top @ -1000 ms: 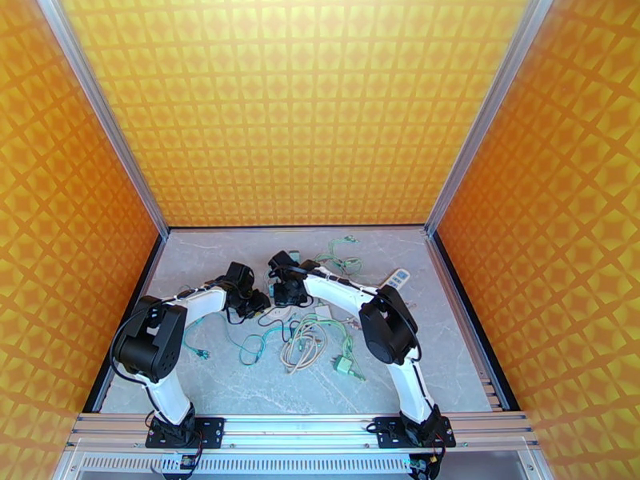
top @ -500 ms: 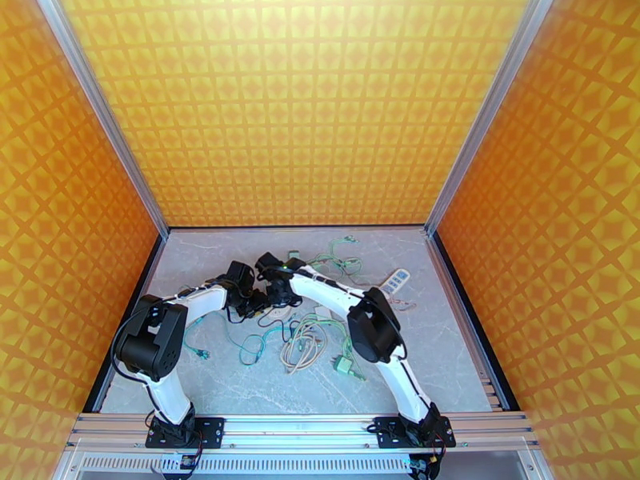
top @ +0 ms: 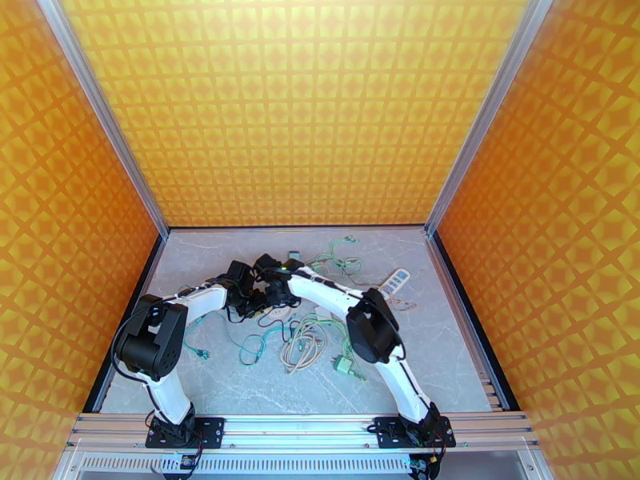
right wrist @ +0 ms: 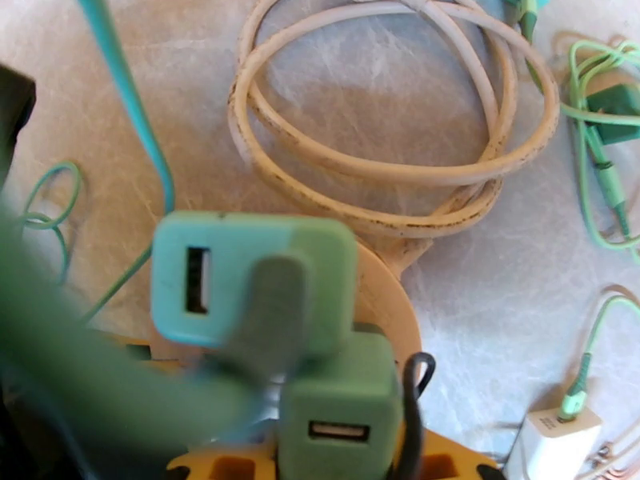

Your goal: Pull the plug off the socket

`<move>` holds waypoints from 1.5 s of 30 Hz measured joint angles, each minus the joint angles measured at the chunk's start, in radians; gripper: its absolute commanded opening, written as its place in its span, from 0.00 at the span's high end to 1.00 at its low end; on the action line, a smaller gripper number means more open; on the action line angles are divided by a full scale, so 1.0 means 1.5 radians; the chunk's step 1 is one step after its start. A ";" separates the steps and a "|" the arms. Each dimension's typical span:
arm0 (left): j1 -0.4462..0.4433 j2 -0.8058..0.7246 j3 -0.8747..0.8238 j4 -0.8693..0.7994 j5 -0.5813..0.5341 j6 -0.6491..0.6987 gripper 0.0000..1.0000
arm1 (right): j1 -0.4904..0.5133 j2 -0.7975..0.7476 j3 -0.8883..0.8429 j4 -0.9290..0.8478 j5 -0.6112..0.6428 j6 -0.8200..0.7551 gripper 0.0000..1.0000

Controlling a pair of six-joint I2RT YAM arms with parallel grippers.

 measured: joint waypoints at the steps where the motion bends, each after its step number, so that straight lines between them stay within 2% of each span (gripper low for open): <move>1: 0.000 0.000 0.000 0.001 0.001 0.000 0.72 | -0.008 -0.011 -0.019 0.015 -0.018 0.003 0.75; 5: -0.003 0.003 -0.001 0.011 0.003 0.000 0.72 | -0.035 -0.039 -0.071 0.061 -0.076 0.016 0.75; 11: -0.004 0.003 -0.004 0.020 0.004 0.000 0.72 | -0.040 -0.045 -0.082 0.070 -0.088 0.019 0.75; 15: -0.004 0.003 -0.004 0.020 0.006 0.001 0.72 | -0.026 -0.034 -0.055 0.043 -0.062 0.015 0.75; 24: -0.004 0.003 -0.004 0.016 0.006 0.001 0.72 | 0.025 0.055 0.108 -0.099 0.054 -0.009 0.75; 32: -0.004 0.002 -0.004 0.016 0.006 0.001 0.72 | 0.031 0.063 0.118 -0.109 0.073 -0.015 0.75; 35: -0.004 0.003 -0.004 0.017 0.006 0.001 0.72 | 0.020 0.036 0.068 -0.067 0.055 -0.011 0.75; 45: -0.004 0.004 -0.008 0.031 0.009 0.001 0.72 | -0.048 -0.046 -0.081 0.065 -0.096 0.013 0.75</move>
